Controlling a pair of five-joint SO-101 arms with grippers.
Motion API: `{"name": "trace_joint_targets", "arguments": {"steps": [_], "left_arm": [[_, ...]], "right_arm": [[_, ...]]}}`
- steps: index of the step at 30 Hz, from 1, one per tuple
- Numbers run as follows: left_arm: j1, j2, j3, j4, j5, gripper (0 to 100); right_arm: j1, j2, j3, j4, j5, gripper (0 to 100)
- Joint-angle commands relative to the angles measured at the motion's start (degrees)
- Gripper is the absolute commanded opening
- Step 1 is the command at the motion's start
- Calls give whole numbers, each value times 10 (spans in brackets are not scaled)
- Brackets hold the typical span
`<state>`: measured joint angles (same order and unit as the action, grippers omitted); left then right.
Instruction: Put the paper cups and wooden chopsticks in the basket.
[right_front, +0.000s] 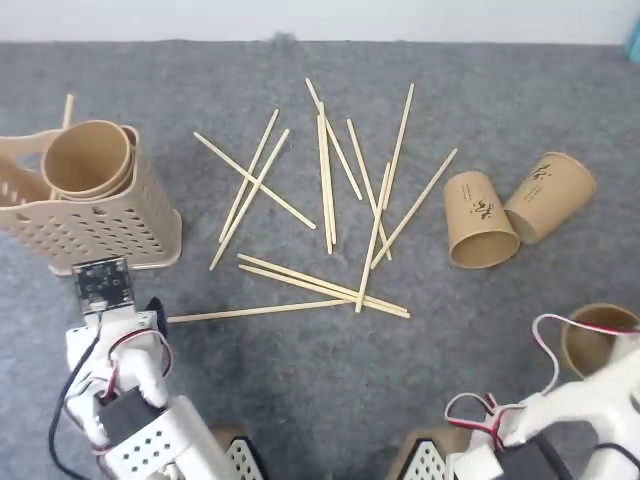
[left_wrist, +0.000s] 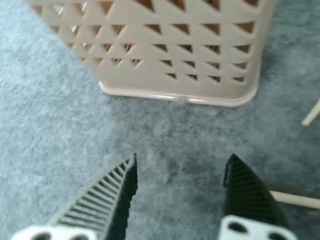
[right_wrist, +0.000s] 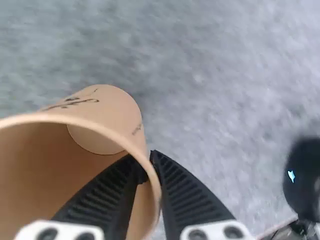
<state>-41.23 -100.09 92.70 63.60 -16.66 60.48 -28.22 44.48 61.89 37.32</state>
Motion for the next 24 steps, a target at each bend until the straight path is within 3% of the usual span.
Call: {"name": "trace_joint_targets", "arguments": {"steps": [1, 6, 11, 17, 24], "left_arm": [[33, -4, -66, 34, -8, 268], [72, 76, -193, 92, -20, 268], [112, 331, -400, 185, -68, 268], [216, 583, -639, 340, -152, 268], [377, 658, -698, 368, -269, 268]], "right_arm": [[59, -30, -13, -9, 62, 8], [121, -24, -13, -41, 94, 8], [140, -22, -10, -56, 98, 8], [140, -22, 11, -61, 99, 8], [145, -22, 76, -131, 119, 8]]}}
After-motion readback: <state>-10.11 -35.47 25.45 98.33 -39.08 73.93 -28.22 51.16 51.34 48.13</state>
